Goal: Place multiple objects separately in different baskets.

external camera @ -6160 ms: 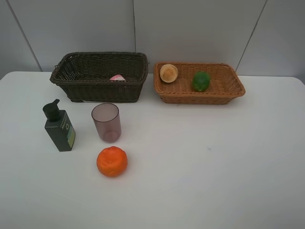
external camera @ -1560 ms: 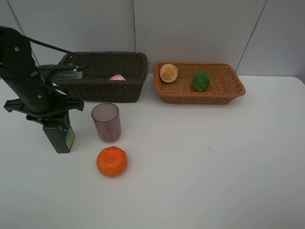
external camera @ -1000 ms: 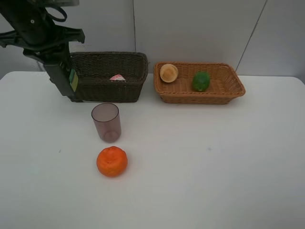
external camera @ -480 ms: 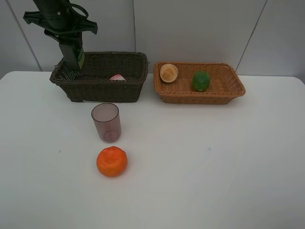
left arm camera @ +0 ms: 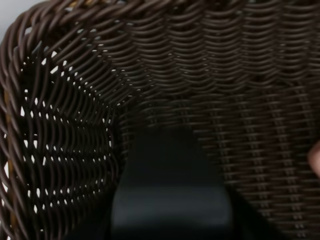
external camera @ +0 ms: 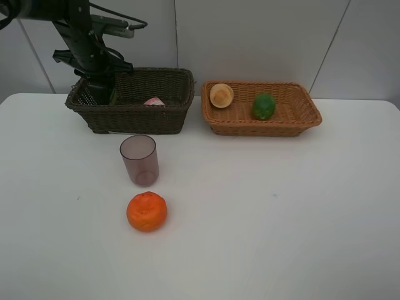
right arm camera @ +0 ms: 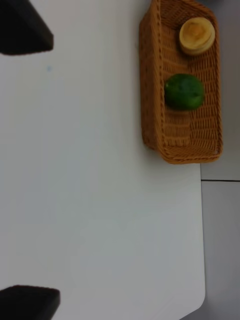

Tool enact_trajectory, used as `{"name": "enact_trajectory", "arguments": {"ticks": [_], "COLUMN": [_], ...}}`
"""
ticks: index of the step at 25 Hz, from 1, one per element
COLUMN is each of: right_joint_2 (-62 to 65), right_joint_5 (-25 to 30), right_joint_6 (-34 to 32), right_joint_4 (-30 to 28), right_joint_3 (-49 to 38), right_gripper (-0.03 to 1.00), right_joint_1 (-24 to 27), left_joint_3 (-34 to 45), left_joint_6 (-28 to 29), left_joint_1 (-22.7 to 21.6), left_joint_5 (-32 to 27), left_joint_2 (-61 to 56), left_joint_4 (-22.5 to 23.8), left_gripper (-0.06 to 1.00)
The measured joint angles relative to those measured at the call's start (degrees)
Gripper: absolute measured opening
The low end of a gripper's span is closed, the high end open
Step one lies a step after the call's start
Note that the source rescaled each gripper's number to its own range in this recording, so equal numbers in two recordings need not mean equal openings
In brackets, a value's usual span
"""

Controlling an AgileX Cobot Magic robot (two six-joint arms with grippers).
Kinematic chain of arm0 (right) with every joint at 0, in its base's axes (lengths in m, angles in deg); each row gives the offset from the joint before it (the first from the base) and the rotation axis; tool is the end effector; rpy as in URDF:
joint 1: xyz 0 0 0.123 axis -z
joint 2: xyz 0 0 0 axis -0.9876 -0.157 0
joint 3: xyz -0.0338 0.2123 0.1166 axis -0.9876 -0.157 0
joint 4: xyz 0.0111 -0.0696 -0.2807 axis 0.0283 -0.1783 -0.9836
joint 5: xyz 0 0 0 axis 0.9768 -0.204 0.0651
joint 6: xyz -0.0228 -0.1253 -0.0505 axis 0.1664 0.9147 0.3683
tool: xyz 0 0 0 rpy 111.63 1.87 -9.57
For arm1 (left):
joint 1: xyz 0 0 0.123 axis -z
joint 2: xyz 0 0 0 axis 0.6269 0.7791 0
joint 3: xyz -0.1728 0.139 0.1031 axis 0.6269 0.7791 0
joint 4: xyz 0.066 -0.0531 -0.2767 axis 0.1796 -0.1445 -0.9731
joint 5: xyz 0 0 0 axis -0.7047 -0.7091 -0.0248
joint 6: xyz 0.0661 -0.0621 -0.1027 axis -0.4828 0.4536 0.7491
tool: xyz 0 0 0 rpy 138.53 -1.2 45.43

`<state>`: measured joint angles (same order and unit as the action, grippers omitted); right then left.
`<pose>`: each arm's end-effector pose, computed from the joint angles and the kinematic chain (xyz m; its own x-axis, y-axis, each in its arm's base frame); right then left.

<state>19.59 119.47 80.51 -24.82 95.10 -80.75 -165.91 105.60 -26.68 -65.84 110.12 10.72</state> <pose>0.1072 -0.0081 0.2827 -0.4319 0.0308 -0.9014 0.0669 0.9978 0.0020 0.5157 -0.0861 0.0967 -0.8267 0.1354 -0.5461 0.0785 0.9889 0.1263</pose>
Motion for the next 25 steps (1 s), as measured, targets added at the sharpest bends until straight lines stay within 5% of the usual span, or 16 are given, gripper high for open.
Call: {"name": "enact_trajectory", "arguments": {"ticks": [10,16,25], "right_joint_2": [0.0,0.0,0.0], "right_joint_5": [0.0,0.0,0.0], "right_joint_6": [0.0,0.0,0.0], "right_joint_4": [0.0,0.0,0.0], "right_joint_3": [0.0,0.0,0.0], "right_gripper": [1.0,1.0,1.0], "right_joint_1": [0.0,0.0,0.0], "left_joint_3": [0.0,-1.5,-3.8], "left_joint_6": [-1.0,-3.4,-3.5], "left_joint_1": [-0.6,-0.6,2.4], "left_joint_5": [1.4,0.7,-10.2], "left_joint_2": [0.3,0.3,-6.6], "left_joint_4": [-5.5,-7.2,-8.1], "left_gripper": [0.46,0.9,0.98]}}
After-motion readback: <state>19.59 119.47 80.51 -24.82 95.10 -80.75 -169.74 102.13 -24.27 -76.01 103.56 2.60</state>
